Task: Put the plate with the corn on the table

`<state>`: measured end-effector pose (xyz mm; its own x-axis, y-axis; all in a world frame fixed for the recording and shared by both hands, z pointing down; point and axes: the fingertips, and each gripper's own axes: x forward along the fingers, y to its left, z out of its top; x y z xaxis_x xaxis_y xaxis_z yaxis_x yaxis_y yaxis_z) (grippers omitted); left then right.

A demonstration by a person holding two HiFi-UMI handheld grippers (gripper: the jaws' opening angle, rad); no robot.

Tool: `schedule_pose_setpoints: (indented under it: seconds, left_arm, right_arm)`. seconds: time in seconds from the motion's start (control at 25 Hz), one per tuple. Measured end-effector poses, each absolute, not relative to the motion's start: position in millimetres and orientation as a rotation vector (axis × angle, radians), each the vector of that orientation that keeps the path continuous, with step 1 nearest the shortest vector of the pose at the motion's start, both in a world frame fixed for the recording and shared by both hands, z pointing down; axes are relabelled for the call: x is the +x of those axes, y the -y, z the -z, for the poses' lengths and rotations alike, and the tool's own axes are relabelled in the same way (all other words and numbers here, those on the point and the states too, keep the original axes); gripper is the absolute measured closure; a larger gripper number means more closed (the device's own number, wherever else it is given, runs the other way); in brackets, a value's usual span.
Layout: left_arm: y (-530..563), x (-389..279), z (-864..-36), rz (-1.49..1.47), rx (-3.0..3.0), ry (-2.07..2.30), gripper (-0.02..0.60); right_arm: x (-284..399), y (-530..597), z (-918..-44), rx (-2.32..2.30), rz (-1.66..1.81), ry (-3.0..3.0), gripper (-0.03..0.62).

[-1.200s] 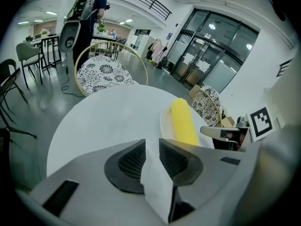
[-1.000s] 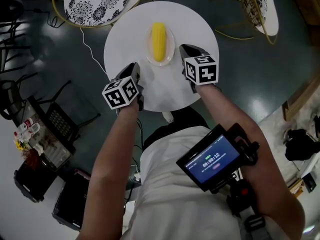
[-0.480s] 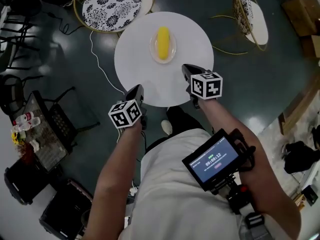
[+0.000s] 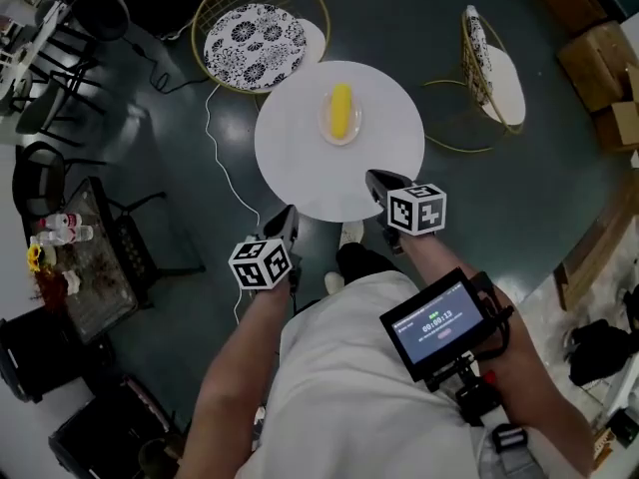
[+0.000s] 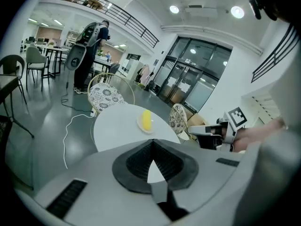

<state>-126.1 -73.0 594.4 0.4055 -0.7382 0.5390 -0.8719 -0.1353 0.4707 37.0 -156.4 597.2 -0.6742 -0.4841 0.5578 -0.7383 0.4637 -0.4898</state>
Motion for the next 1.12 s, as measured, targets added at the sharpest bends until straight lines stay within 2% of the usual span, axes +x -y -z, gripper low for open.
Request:
schedule_pose_setpoints:
  seconds: [0.64,1.12]
  left_arm:
    - [-27,-100,-532,-0.138,2.107,1.317,0.575]
    - [-47,-80,-520,-0.137,2.173,1.259,0.575]
  right_arm:
    - [43,36,-533,0.949,-1.009,2.546,0.587]
    - [54,5,-517,0.977,-0.995,2.580,0.587]
